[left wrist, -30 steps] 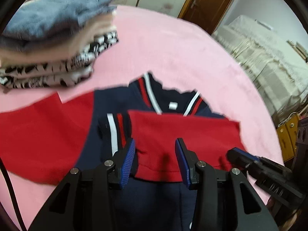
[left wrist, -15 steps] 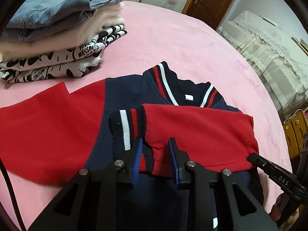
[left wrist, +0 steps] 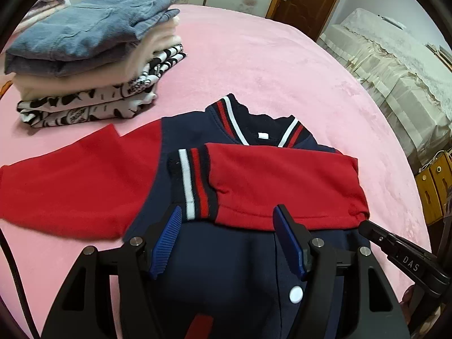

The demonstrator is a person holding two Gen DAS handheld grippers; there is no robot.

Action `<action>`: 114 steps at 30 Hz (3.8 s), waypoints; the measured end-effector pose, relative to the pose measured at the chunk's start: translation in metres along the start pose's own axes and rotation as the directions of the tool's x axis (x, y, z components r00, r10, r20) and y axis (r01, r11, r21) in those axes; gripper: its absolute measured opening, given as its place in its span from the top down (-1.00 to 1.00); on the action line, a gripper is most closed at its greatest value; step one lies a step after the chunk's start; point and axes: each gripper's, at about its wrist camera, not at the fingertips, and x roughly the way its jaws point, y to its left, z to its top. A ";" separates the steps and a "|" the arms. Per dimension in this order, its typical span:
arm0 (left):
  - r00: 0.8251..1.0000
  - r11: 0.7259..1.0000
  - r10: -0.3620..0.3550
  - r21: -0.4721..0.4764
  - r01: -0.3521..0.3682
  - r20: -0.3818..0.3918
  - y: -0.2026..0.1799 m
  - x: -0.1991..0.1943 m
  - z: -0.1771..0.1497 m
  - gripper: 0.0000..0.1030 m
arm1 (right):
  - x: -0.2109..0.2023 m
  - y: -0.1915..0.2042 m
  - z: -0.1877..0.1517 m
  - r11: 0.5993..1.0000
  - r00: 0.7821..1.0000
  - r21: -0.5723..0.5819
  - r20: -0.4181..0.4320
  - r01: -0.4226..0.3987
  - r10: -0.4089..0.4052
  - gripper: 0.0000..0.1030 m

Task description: Fold large clothes

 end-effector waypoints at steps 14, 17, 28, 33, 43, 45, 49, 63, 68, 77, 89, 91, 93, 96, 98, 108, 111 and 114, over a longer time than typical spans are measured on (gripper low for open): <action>0.998 0.998 0.031 -0.062 -0.034 -0.051 0.026 -0.065 -0.022 -0.29 | -0.047 0.033 -0.030 1.000 1.000 0.012 0.002 -0.013 0.013 0.91; 0.997 0.996 0.048 -0.070 -0.052 -0.055 0.035 -0.077 -0.030 -0.29 | -0.055 0.045 -0.039 1.000 1.000 -0.003 0.003 -0.007 0.007 0.60; 0.990 0.978 0.140 -0.163 -0.134 0.023 0.095 -0.106 -0.048 -0.29 | -0.052 0.109 -0.057 0.991 0.999 -0.129 -0.023 0.037 -0.040 0.56; 0.986 0.969 0.132 -0.223 -0.107 0.103 0.133 -0.116 -0.047 -0.31 | -0.043 0.150 -0.056 0.982 0.999 -0.187 -0.028 0.023 -0.029 0.56; 0.992 0.901 0.019 -0.431 0.037 0.126 0.226 -0.100 -0.046 -0.40 | -0.016 0.230 -0.055 0.949 0.999 -0.315 -0.034 -0.005 -0.006 0.56; 0.992 0.883 0.018 -0.467 0.043 0.125 0.242 -0.095 -0.048 -0.40 | -0.011 0.243 -0.055 0.940 0.999 -0.341 -0.032 -0.015 0.004 0.56; 0.993 0.830 -0.030 -0.550 0.089 0.116 0.275 -0.079 -0.054 -0.40 | 0.000 0.264 -0.053 0.928 0.999 -0.372 -0.034 -0.032 0.021 0.56; 0.933 0.622 -0.142 -0.703 0.344 0.330 0.339 -0.042 -0.065 -0.32 | 0.028 0.270 -0.059 0.915 0.998 -0.399 -0.057 -0.053 0.033 0.56; 0.948 0.627 -0.102 -0.721 0.296 0.301 0.346 -0.030 -0.054 0.75 | 0.029 0.253 -0.055 0.933 0.997 -0.354 -0.059 -0.061 0.042 0.56; 0.939 0.801 -0.056 -0.547 0.245 0.339 0.256 -0.075 -0.010 0.88 | 0.015 0.199 -0.043 0.968 0.998 -0.245 -0.020 -0.061 0.058 0.56; 0.956 0.961 -0.255 -0.073 0.268 0.147 0.019 -0.024 0.038 0.79 | -0.017 0.067 -0.028 1.000 0.998 -0.013 0.058 -0.003 0.004 0.56; 0.967 0.968 -0.250 -0.015 0.251 0.049 -0.009 0.002 0.029 0.61 | -0.018 0.050 -0.028 1.000 0.998 0.016 0.058 0.004 -0.005 0.56; 0.971 0.971 -0.237 0.006 0.237 -0.018 -0.027 0.022 0.021 0.37 | -0.018 0.037 -0.029 0.999 0.998 0.039 0.059 0.007 -0.010 0.56; 0.963 0.966 -0.259 -0.019 0.258 -0.076 -0.033 0.037 0.012 -0.02 | -0.017 0.024 -0.029 0.998 0.998 0.064 0.059 -0.001 -0.003 0.56; 0.948 0.951 -0.307 -0.044 0.305 -0.080 -0.031 0.034 0.009 -0.28 | -0.016 0.019 -0.029 0.997 0.998 0.070 0.062 -0.014 0.009 0.56; 0.913 0.903 -0.408 -0.160 0.398 -0.030 0.012 -0.005 0.005 -0.57 | -0.016 0.046 -0.018 0.997 0.993 -0.010 0.086 -0.082 0.082 0.56; 0.915 0.900 -0.403 -0.184 0.394 -0.007 0.021 -0.013 0.002 -0.57 | -0.013 0.063 -0.014 0.993 0.991 -0.061 0.081 -0.100 0.104 0.56; 0.938 0.915 -0.344 -0.215 0.342 0.029 0.040 -0.025 -0.005 -0.57 | -0.009 0.087 -0.009 0.985 0.990 -0.141 0.083 -0.103 0.115 0.56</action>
